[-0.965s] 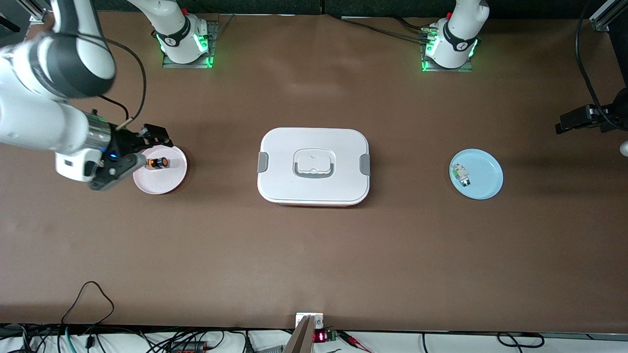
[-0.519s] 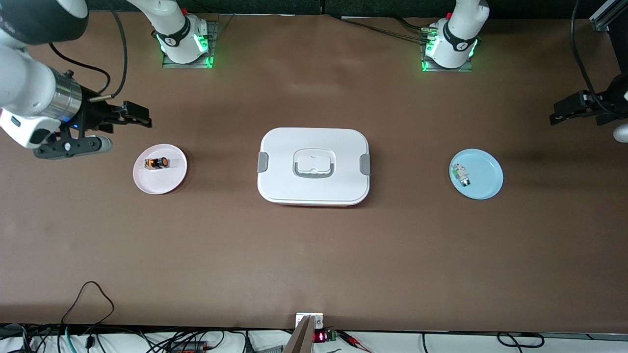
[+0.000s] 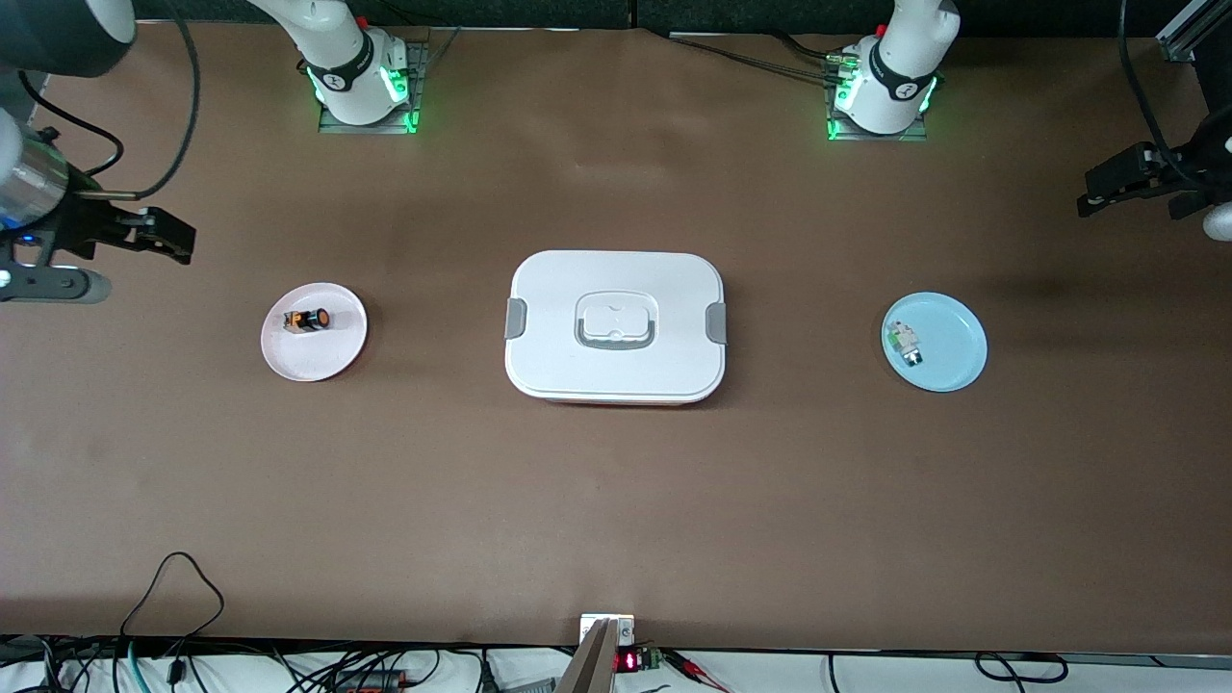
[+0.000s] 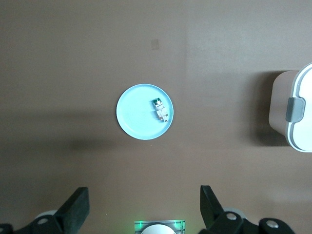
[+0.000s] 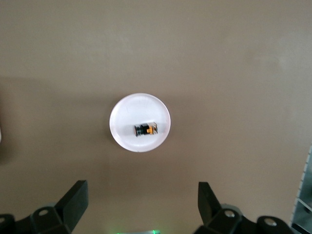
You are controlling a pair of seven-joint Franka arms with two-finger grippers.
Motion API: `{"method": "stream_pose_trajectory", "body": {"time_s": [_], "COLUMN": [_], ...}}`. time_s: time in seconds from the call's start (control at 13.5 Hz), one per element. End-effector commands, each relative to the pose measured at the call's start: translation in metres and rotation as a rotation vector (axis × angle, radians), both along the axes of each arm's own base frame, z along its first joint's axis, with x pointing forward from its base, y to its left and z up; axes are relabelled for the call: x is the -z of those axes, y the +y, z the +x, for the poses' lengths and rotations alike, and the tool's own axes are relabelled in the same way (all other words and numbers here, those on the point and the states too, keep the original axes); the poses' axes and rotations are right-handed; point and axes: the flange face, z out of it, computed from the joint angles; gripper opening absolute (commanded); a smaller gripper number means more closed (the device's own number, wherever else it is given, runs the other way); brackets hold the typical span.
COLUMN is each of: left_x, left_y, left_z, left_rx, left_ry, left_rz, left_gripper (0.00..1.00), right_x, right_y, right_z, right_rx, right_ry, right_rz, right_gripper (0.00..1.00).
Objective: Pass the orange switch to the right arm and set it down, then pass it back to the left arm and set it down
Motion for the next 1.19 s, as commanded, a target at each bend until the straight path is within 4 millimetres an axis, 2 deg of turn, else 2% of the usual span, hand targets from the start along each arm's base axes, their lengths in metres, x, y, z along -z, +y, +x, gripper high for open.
{"method": "stream_pose_trajectory", "body": {"time_s": [0.0, 0.07, 0.37, 0.52, 0.74, 0.89, 1.11], "left_x": [0.001, 0.002, 0.006, 0.014, 0.022, 0.021, 0.019], "left_y": [0.004, 0.003, 0.000, 0.000, -0.001, -0.001, -0.001], "left_z": [-0.006, -0.007, -0.007, 0.000, 0.005, 0.005, 0.004], "left_rx": [0.003, 0.004, 0.009, 0.008, 0.010, 0.010, 0.008], "left_ry": [-0.006, -0.005, 0.000, -0.002, 0.006, 0.004, 0.003], "left_rz": [-0.011, -0.011, -0.013, -0.012, -0.012, -0.012, -0.011], "left_gripper": [1.00, 1.00, 1.00, 1.00, 1.00, 1.00, 1.00], "right_x": [-0.016, -0.019, -0.001, -0.002, 0.012, 0.010, -0.001], "right_y": [-0.057, -0.060, -0.065, -0.066, -0.067, -0.071, -0.073], "right_z": [-0.005, -0.009, -0.024, -0.033, -0.047, -0.052, -0.051], "right_rx": [0.094, 0.081, 0.092, 0.090, 0.062, 0.027, 0.082], "right_ry": [-0.061, -0.071, -0.020, -0.023, -0.044, -0.063, -0.081], "right_rz": [0.099, 0.103, 0.101, 0.102, 0.108, 0.118, 0.118], "right_gripper": [1.00, 1.00, 1.00, 1.00, 1.00, 1.00, 1.00]}}
